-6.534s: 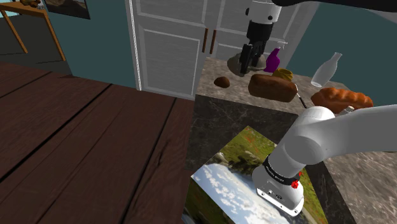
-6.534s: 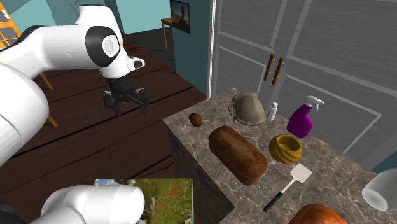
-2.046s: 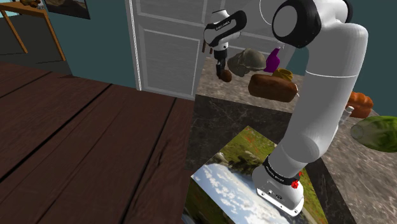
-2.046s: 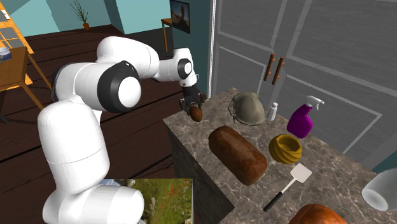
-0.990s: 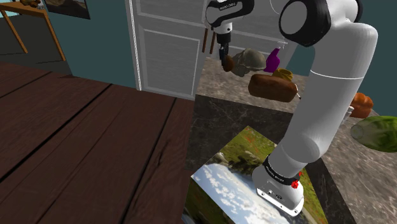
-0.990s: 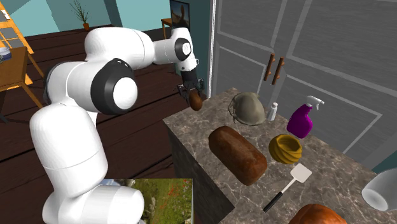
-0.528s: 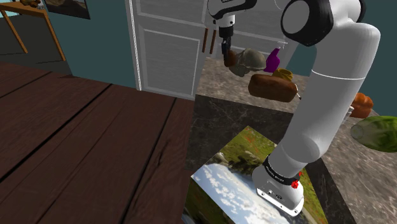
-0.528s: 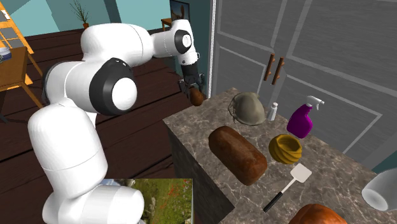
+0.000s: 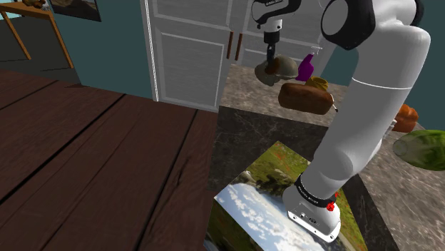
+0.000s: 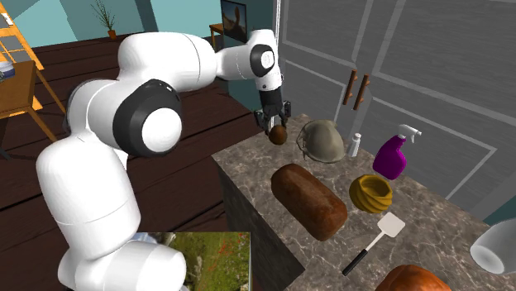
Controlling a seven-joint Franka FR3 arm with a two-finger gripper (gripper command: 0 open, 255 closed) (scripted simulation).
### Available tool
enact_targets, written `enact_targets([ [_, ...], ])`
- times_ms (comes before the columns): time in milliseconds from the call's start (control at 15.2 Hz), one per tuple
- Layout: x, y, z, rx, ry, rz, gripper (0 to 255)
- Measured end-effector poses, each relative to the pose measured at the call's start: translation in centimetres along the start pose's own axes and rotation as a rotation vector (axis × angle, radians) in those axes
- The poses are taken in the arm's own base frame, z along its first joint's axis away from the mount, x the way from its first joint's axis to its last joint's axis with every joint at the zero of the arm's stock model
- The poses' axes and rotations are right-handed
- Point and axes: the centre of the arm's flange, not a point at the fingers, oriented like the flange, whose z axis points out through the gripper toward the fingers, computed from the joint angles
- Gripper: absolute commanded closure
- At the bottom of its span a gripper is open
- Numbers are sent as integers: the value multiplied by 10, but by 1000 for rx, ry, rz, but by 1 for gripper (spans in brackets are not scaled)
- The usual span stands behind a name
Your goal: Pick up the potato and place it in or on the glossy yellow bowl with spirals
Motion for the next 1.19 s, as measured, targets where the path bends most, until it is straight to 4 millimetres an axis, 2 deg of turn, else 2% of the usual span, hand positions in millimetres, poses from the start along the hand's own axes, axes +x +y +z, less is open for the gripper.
enact_targets([
  [726,-116,86,39,-1,0,0,255],
  [1188,-187,133,61,0,0,1,255],
])
